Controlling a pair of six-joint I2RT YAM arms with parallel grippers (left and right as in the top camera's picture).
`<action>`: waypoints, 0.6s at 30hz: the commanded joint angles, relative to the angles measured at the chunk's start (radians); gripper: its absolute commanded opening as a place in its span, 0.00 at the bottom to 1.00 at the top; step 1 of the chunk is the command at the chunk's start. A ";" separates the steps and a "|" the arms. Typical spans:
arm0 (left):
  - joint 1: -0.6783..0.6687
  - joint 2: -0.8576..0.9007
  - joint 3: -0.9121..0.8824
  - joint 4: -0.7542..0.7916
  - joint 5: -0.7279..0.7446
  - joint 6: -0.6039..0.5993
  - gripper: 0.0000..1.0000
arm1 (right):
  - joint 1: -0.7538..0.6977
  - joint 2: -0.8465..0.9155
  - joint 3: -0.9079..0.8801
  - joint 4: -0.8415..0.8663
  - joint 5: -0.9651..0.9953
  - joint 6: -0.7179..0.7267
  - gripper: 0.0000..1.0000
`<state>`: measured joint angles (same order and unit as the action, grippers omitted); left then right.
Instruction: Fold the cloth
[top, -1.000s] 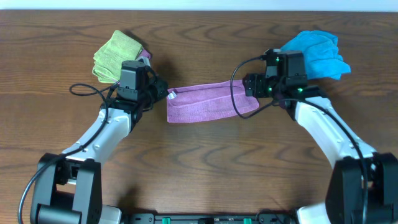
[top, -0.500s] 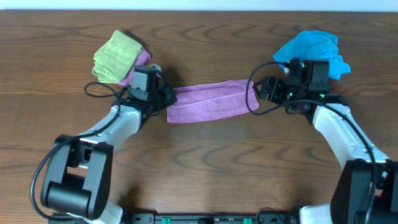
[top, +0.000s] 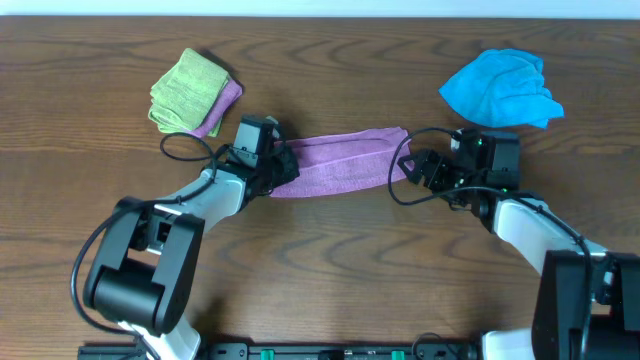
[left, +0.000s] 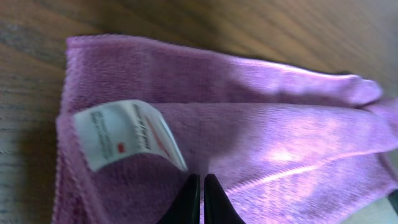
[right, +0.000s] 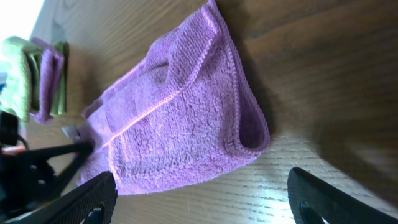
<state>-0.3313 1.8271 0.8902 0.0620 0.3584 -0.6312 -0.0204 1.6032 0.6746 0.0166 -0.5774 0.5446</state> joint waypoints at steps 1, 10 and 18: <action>-0.003 0.021 0.004 0.003 -0.037 0.011 0.06 | -0.005 0.003 -0.022 0.026 -0.016 0.063 0.88; -0.004 0.030 0.004 0.002 -0.047 0.011 0.06 | 0.026 0.077 -0.023 0.133 -0.002 0.134 0.86; -0.004 0.030 0.004 0.002 -0.047 0.010 0.06 | 0.067 0.161 -0.023 0.217 0.012 0.174 0.85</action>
<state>-0.3313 1.8431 0.8902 0.0643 0.3328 -0.6308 0.0269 1.7294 0.6598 0.2268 -0.5762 0.6849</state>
